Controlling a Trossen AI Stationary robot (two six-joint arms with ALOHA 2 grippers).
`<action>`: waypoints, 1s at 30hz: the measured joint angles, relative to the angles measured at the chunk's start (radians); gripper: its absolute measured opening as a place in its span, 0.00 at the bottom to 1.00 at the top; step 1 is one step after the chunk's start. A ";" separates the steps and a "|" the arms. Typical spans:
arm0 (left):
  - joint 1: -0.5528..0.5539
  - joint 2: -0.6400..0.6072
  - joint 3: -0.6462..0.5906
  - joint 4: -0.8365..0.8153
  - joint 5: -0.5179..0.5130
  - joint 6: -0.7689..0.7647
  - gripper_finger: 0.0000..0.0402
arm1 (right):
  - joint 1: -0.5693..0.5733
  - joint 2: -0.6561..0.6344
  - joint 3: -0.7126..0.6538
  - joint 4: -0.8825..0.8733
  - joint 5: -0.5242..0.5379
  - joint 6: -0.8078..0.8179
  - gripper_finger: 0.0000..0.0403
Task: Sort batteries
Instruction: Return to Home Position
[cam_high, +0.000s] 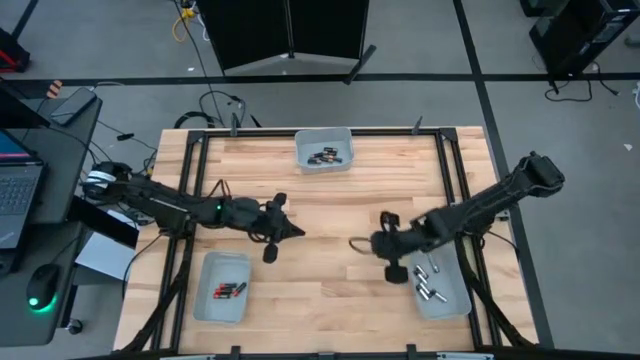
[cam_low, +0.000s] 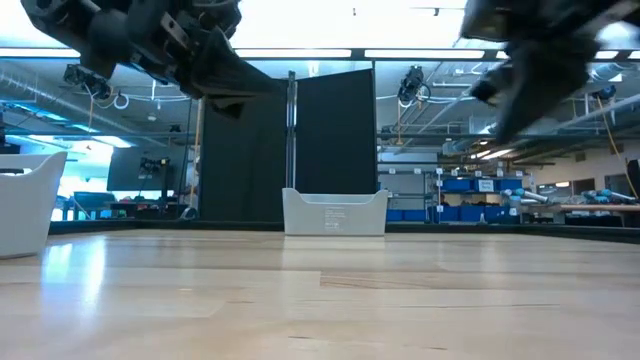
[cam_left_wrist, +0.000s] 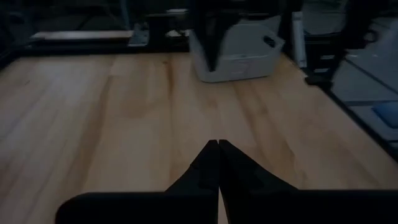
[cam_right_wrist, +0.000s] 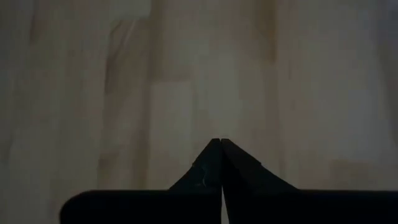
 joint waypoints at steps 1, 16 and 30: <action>0.009 0.000 0.000 0.005 0.023 0.011 0.02 | -0.027 0.000 0.000 0.020 -0.005 -0.037 0.02; 0.132 -0.001 -0.086 0.267 0.165 0.063 0.02 | -0.359 0.000 -0.088 0.494 -0.091 -0.432 0.01; 0.197 -0.073 -0.227 0.424 0.216 -0.004 0.02 | -0.461 -0.010 -0.193 0.739 -0.169 -0.477 0.01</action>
